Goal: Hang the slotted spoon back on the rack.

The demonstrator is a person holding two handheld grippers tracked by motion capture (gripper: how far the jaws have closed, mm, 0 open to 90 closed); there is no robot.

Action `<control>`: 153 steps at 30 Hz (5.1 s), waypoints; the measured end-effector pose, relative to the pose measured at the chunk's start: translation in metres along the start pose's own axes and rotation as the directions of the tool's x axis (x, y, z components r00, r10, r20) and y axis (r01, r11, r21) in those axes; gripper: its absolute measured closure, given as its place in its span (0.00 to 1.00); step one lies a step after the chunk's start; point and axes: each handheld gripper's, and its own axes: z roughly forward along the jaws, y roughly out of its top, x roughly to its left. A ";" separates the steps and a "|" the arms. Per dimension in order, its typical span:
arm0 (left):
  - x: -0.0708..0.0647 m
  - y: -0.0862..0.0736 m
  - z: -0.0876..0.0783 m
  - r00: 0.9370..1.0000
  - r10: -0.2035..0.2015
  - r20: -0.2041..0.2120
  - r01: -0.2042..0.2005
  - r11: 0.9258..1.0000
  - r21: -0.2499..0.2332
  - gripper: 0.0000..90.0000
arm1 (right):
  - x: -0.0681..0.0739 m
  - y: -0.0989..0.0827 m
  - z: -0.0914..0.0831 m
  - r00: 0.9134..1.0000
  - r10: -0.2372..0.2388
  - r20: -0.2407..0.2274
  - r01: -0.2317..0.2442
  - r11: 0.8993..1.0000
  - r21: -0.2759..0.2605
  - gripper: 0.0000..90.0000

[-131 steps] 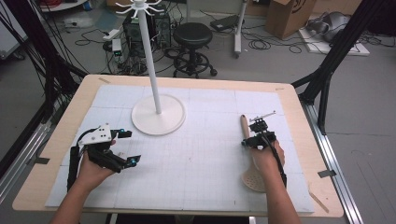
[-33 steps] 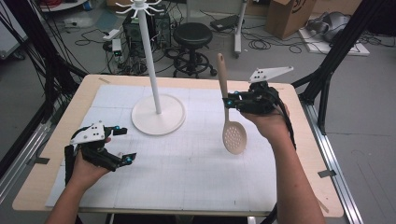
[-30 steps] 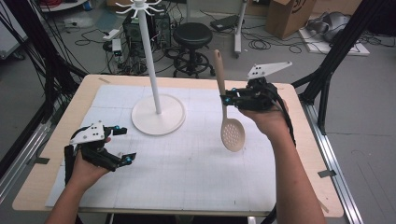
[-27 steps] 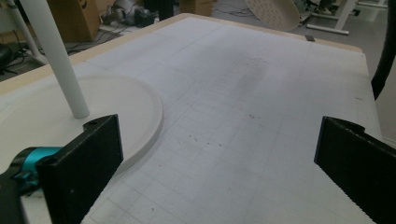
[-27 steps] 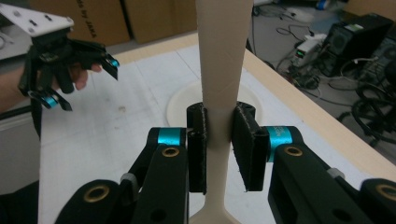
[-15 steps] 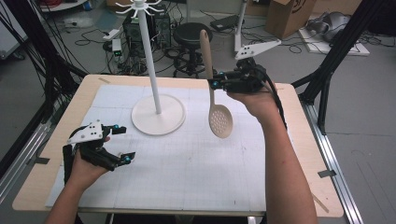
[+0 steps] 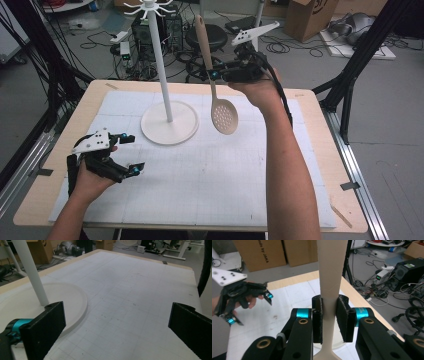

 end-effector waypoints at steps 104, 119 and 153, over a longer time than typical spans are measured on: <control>-0.004 0.002 0.004 1.000 0.014 0.010 -0.014 0.999 0.031 0.02 | 0.005 -0.019 -0.007 0.991 0.018 0.129 -0.014 1.000 -0.027 0.36; -0.004 0.002 0.005 1.000 0.012 0.008 -0.012 0.999 0.036 0.02 | 0.010 -0.060 -0.037 0.983 0.063 0.171 -0.055 0.997 -0.052 0.24; -0.002 -0.006 0.012 1.000 -0.012 0.014 0.011 0.998 0.058 0.02 | 0.039 -0.194 -0.065 0.961 0.161 0.223 -0.145 0.986 -0.088 0.17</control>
